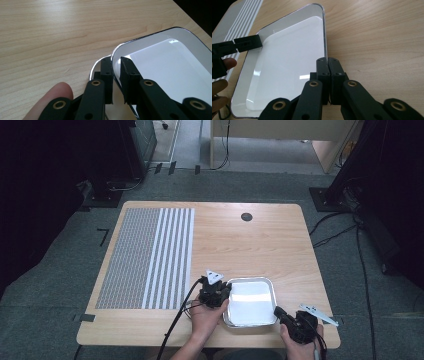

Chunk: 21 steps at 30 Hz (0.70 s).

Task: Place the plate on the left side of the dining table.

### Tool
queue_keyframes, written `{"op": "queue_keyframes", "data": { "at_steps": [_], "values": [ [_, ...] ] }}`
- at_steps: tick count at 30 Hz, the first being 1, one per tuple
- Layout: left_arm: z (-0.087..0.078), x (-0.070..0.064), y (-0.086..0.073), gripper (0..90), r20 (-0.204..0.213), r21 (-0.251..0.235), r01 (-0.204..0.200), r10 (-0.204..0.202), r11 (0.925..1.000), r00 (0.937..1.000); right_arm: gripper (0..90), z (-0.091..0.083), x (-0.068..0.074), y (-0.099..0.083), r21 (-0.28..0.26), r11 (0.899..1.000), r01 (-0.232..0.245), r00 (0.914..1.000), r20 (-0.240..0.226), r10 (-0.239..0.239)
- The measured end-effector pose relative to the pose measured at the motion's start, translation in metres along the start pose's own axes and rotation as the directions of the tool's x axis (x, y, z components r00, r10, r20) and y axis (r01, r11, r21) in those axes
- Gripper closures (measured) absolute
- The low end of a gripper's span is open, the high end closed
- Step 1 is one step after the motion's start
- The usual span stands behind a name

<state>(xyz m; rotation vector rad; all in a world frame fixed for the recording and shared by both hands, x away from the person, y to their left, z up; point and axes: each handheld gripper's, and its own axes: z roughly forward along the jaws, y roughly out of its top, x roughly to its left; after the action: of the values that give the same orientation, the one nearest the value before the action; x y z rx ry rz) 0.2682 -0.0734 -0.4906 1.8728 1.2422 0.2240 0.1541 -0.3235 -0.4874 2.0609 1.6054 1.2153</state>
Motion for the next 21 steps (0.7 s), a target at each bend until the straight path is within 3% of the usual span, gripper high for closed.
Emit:
{"op": "queue_keyframes", "data": {
  "at_steps": [14,21],
  "values": [
    [-0.026,0.013,0.02,83.6,-0.025,-0.011,0.004,-0.004,0.9999,0.9997,89.8,0.002,0.025,0.004,-0.015,1.0,0.012,0.9997,-0.023,-0.012],
    [-0.046,0.037,0.028,84.6,-0.049,-0.028,0.022,-0.024,0.9993,0.9985,89.8,0.013,0.052,0.005,-0.007,1.0,0.021,0.9985,-0.05,-0.022]
  ]
}}
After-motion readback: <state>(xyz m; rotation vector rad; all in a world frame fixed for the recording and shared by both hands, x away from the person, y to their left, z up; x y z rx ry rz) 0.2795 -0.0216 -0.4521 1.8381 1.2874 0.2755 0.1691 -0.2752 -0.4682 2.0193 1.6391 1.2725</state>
